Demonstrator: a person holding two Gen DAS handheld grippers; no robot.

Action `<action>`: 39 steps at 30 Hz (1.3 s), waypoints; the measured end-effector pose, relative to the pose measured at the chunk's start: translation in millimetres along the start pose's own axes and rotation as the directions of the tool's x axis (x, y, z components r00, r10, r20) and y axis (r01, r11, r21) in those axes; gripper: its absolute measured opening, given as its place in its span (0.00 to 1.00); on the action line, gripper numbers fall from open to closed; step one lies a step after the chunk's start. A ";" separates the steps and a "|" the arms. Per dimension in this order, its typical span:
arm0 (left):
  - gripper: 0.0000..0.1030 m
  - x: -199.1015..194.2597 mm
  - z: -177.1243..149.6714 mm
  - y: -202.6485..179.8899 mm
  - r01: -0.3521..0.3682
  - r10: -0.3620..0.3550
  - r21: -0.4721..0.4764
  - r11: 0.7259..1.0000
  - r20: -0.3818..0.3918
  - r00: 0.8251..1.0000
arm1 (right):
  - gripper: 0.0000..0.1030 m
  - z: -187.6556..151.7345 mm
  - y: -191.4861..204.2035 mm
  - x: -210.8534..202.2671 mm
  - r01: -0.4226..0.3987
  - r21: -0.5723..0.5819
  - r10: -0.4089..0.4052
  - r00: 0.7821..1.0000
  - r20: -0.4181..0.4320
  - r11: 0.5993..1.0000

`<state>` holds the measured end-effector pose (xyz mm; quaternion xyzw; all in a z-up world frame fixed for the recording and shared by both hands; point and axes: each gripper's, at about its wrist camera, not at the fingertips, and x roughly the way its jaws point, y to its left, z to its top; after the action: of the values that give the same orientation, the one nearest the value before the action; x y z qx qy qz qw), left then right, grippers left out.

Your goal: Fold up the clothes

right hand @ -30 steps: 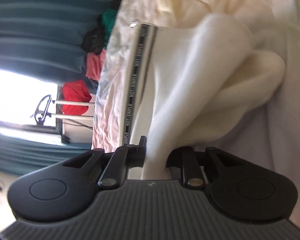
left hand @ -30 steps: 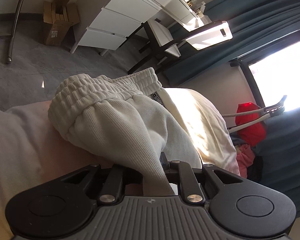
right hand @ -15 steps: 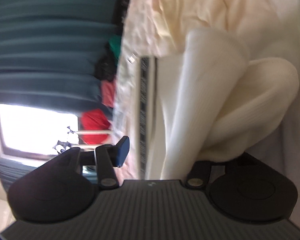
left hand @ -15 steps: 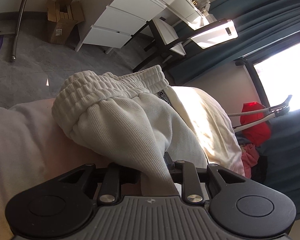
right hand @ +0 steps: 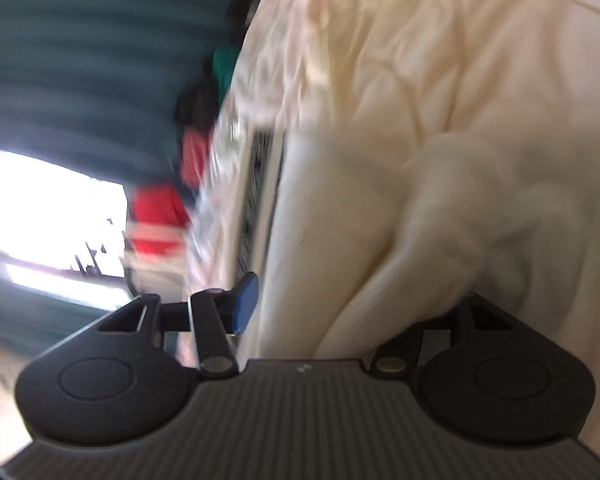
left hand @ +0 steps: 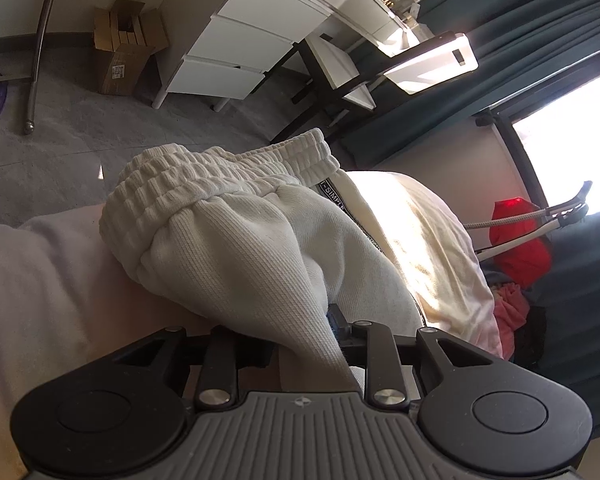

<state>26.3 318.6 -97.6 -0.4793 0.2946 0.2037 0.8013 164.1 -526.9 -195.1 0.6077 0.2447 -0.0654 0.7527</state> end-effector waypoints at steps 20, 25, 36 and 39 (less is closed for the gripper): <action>0.84 -87.5 -71.6 -21.1 -0.189 0.162 0.169 0.967 0.164 0.973 | 0.08 2.4 16.1 -13.8 0.088 -0.057 -0.078 0.984 0.158 0.995; 0.90 -118.9 -108.3 -58.1 -0.240 0.095 0.366 0.899 0.372 0.923 | 0.08 3.8 15.7 -12.4 0.102 -0.061 -0.091 0.983 0.159 0.993; 0.91 -47.8 -215.1 -163.7 -0.045 -0.185 0.811 0.584 0.186 0.965 | 0.08 0.2 13.9 -12.0 0.114 -0.048 -0.105 0.982 0.158 0.992; 0.91 -14.3 -249.6 -168.2 0.001 -0.159 0.879 0.476 0.085 0.984 | 0.08 -0.4 14.2 -11.8 0.107 -0.048 -0.099 0.983 0.158 0.993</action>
<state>48.9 19.4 -70.6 0.0003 0.2716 0.0239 0.9621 159.3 -525.4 -177.3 0.5658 0.2182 -0.1444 0.7819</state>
